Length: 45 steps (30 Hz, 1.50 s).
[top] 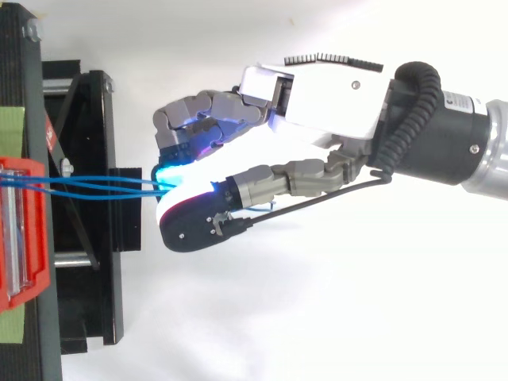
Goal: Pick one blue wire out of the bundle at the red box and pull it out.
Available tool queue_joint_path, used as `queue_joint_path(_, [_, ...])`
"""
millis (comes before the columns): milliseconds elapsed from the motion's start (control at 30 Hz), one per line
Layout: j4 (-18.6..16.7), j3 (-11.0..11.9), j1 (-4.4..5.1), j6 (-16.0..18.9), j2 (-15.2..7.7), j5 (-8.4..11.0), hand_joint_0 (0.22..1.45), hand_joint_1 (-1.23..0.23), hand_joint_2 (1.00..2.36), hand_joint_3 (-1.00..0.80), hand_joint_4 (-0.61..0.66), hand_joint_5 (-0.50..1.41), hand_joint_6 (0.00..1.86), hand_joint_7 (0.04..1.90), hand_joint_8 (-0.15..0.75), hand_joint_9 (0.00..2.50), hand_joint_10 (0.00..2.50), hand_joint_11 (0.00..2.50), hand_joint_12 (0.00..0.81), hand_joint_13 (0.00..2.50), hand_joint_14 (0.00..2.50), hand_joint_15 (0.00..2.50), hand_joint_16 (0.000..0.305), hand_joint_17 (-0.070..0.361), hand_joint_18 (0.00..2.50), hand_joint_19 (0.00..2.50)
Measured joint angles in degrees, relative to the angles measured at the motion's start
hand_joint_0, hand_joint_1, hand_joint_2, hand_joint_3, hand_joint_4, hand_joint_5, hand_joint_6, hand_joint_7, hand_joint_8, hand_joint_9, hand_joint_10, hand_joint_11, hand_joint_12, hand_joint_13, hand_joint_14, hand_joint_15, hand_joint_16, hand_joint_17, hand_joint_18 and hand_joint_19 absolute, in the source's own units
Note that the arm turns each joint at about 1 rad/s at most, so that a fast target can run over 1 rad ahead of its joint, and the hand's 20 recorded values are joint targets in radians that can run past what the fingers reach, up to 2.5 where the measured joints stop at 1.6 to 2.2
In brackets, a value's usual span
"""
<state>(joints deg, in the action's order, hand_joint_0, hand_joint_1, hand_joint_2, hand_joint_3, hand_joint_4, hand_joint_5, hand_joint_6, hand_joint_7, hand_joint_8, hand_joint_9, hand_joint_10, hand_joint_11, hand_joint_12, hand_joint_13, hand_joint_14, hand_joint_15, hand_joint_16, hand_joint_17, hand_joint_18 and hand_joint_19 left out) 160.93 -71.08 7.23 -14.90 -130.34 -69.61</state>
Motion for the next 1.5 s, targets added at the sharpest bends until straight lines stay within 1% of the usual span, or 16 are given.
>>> queue_joint_path(200, [0.00,-0.01,-0.04,0.00,0.00,0.00,0.51,-0.42,1.00,-0.50,0.33,-0.03,0.50,1.49,0.283,1.01,0.02,0.55,0.399,0.57,0.01,0.25,0.063,0.141,0.46,0.47])
queue_joint_path(400, [-0.01,-0.02,-0.08,-0.01,0.00,0.00,0.49,-0.40,1.00,-0.50,0.32,-0.04,0.50,1.48,0.290,1.00,0.02,0.55,0.412,0.57,0.01,0.26,0.065,0.147,0.46,0.47])
queue_joint_path(600, [-0.06,-0.02,-0.10,-0.04,0.00,0.00,0.46,-0.35,1.00,-0.50,0.35,-0.04,0.50,1.42,0.305,1.00,0.02,0.54,0.422,0.57,0.01,0.25,0.068,0.153,0.46,0.47])
queue_joint_path(633, [-0.06,-0.02,-0.10,-0.04,0.00,0.00,0.46,-0.33,1.00,-0.50,0.35,-0.04,0.50,1.41,0.298,1.00,0.02,0.54,0.423,0.57,0.01,0.25,0.068,0.153,0.46,0.47])
queue_joint_path(767, [-0.08,-0.01,-0.12,-0.04,0.00,0.00,0.53,-0.23,1.00,-0.49,0.32,-0.05,0.50,1.38,0.275,0.98,0.02,0.54,0.397,0.54,0.01,0.26,0.062,0.140,0.41,0.50])
queue_joint_path(800, [-0.09,-0.01,-0.14,-0.04,0.00,0.00,0.55,-0.23,1.00,-0.45,0.31,-0.05,0.50,1.38,0.270,0.98,0.02,0.54,0.390,0.54,0.01,0.26,0.061,0.138,0.40,0.50])
queue_joint_path(967, [-0.09,-0.01,-0.14,-0.04,0.00,0.00,0.57,-0.33,1.01,-0.34,0.29,-0.05,0.50,1.39,0.273,0.97,0.02,0.55,0.387,0.54,0.01,0.26,0.060,0.136,0.39,0.50])
queue_joint_path(1000, [-0.09,-0.01,-0.14,-0.04,0.00,0.00,0.57,-0.39,1.01,-0.30,0.29,-0.06,0.50,1.41,0.278,0.97,0.02,0.56,0.388,0.54,0.01,0.26,0.060,0.136,0.39,0.50])
queue_joint_path(1033, [-0.09,-0.01,-0.15,-0.04,0.00,0.00,0.56,-0.42,1.02,-0.29,0.29,-0.06,0.50,1.43,0.278,0.97,0.02,0.57,0.388,0.54,0.01,0.26,0.060,0.136,0.39,0.50])
queue_joint_path(1100, [-0.09,0.00,-0.16,-0.04,0.00,0.00,0.55,-0.50,1.02,-0.27,0.28,-0.06,0.50,1.51,0.290,0.97,0.02,0.58,0.393,0.55,0.01,0.27,0.061,0.137,0.40,0.49])
queue_joint_path(1167, [-0.09,-0.01,-0.16,-0.04,0.00,0.00,0.55,-0.53,1.02,-0.27,0.28,-0.07,0.53,1.47,0.293,0.97,0.02,0.60,0.395,0.55,0.01,0.26,0.061,0.138,0.41,0.49])
queue_joint_path(1200, [-0.09,0.00,-0.17,-0.04,0.00,0.00,0.55,-0.55,1.02,-0.27,0.28,-0.09,0.58,1.39,0.294,0.97,0.02,0.61,0.395,0.55,0.01,0.27,0.061,0.138,0.42,0.49])
queue_joint_path(1233, [-0.10,0.01,-0.18,-0.04,0.00,0.00,0.55,-0.56,1.02,-0.27,0.27,-0.09,0.59,1.39,0.290,0.96,0.02,0.62,0.396,0.55,0.01,0.27,0.061,0.138,0.42,0.49])
queue_joint_path(1333, [-0.11,0.00,-0.18,-0.04,0.00,0.00,0.54,-0.62,1.02,-0.28,0.27,-0.11,0.63,1.32,0.292,0.96,0.02,0.61,0.395,0.56,0.01,0.27,0.062,0.139,0.43,0.48])
queue_joint_path(1400, [-0.12,0.00,-0.18,-0.04,0.00,0.00,0.54,-0.63,1.01,-0.30,0.27,-0.11,0.66,1.27,0.293,0.95,0.02,0.64,0.394,0.56,0.01,0.26,0.061,0.138,0.43,0.47])
queue_joint_path(1500, [-0.12,0.01,-0.17,-0.04,0.00,0.00,0.54,-0.66,1.01,-0.32,0.28,-0.12,0.67,1.26,0.292,0.95,0.02,0.63,0.393,0.55,0.01,0.26,0.062,0.138,0.44,0.46])
